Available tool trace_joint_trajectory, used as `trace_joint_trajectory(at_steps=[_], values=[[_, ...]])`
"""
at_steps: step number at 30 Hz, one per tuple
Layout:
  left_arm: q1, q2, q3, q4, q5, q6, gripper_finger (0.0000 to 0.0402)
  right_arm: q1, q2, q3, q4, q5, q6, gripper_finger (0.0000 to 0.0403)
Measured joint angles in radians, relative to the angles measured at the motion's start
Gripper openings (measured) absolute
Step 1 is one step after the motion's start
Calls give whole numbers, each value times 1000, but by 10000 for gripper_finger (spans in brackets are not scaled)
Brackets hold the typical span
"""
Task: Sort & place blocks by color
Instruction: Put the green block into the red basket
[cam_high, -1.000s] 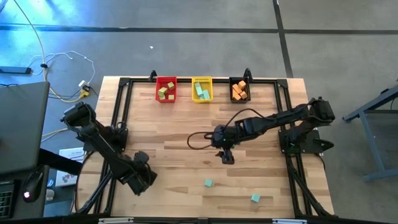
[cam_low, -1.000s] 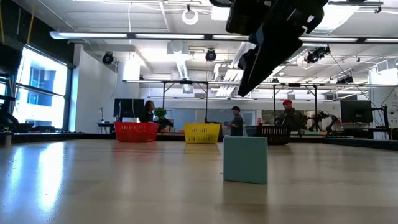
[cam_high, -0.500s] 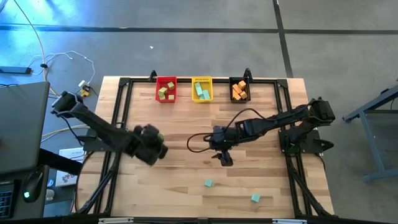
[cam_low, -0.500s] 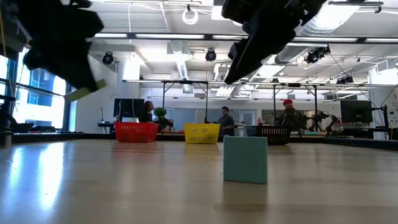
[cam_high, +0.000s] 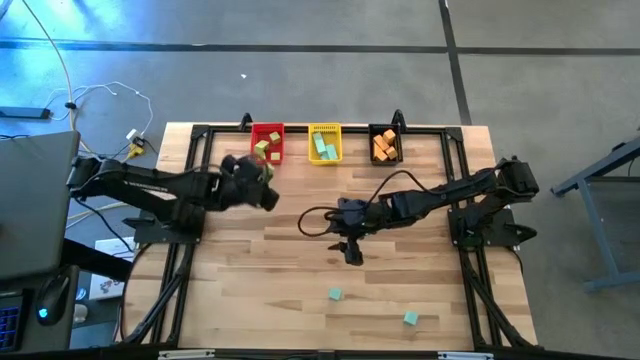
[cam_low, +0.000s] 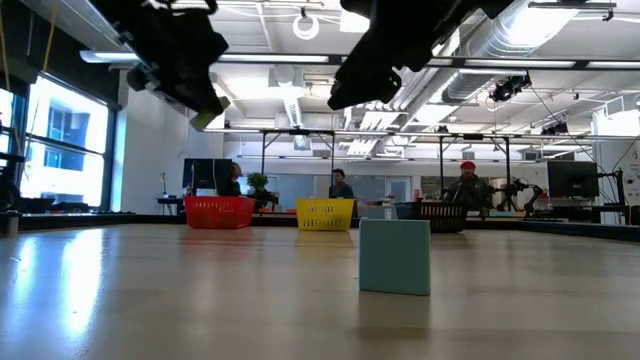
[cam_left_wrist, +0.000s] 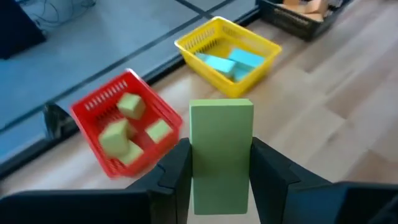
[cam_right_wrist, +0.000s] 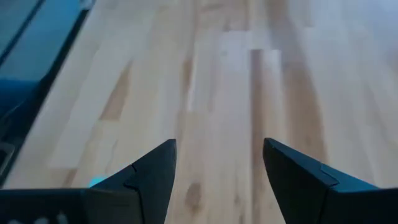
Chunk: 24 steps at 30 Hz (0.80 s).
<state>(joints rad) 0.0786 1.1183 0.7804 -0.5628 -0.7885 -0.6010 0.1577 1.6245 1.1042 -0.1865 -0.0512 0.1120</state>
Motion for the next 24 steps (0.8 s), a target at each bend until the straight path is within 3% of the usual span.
trace_joint_trajectory(at_steps=[5,9,17,24], values=[[158,12,0,145,118,213,100,0,0,0,12,118,63,226],[266,30,0,219,156,311,101,0,0,0,17,186,72,226],[457,108,0,269,178,346,101,0,0,0,19,199,97,226],[607,239,0,370,340,396,103,-7,0,0,19,200,136,226]])
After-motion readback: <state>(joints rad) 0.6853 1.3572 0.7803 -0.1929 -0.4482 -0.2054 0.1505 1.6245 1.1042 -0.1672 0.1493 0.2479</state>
